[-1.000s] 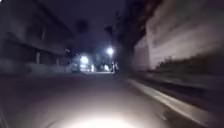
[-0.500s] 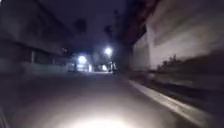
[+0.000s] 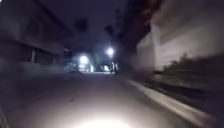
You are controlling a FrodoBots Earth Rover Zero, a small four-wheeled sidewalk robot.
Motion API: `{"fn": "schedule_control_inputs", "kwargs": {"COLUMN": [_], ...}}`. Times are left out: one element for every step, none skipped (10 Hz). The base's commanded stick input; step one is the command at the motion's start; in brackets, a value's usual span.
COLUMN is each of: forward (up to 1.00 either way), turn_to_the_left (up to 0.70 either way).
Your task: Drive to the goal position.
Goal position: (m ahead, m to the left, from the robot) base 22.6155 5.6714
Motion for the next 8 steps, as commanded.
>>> {"fn": "schedule_control_inputs", "kwargs": {"forward": [0.7,0.7,0.7,0.7,0.7,0.7,0.7,0.7], "turn_to_the_left": [0.0,0.0,0.0,0.0,0.0,0.0,0.0,0.0]}}
